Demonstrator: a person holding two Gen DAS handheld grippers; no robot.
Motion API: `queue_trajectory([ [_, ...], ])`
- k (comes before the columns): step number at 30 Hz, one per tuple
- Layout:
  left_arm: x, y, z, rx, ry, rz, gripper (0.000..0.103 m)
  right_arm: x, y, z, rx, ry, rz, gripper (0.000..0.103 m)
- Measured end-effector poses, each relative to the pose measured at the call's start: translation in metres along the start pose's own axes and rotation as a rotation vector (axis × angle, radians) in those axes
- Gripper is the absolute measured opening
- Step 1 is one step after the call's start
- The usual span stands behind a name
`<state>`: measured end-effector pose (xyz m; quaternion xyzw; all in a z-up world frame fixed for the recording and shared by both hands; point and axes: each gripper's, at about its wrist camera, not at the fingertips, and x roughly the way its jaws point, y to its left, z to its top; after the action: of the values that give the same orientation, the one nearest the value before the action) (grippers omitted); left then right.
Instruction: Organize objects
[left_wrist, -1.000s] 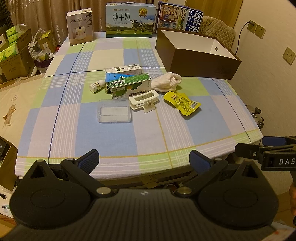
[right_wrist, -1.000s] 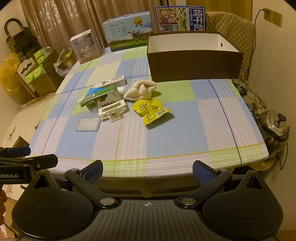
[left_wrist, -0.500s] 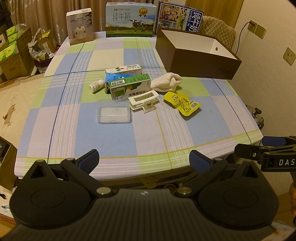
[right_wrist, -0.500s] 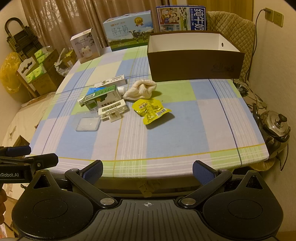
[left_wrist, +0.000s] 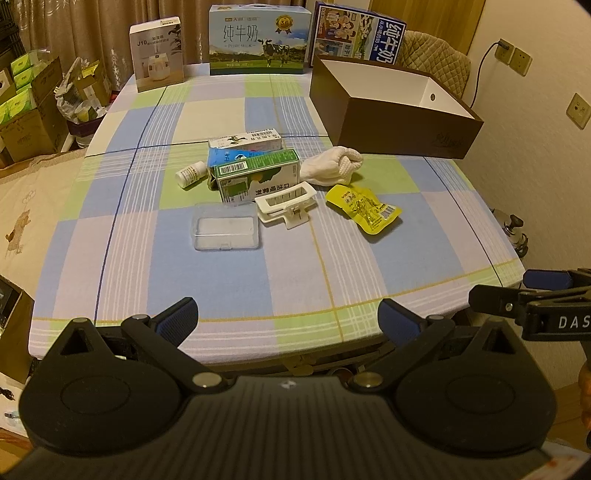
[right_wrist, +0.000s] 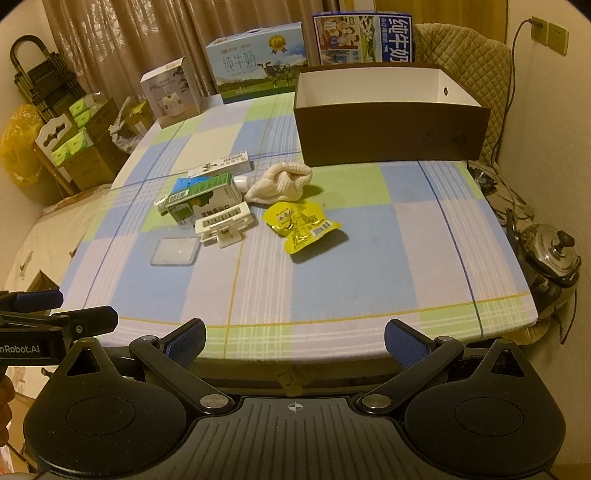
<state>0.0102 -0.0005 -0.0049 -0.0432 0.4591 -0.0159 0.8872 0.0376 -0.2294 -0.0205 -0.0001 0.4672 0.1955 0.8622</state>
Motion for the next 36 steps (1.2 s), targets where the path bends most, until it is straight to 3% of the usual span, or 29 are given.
queue_trajectory([
  [36,0.028,-0.011,0.031,-0.036,0.01,0.036,0.102,0.024,-0.026,0.031,-0.022,0.014,0.04,0.101],
])
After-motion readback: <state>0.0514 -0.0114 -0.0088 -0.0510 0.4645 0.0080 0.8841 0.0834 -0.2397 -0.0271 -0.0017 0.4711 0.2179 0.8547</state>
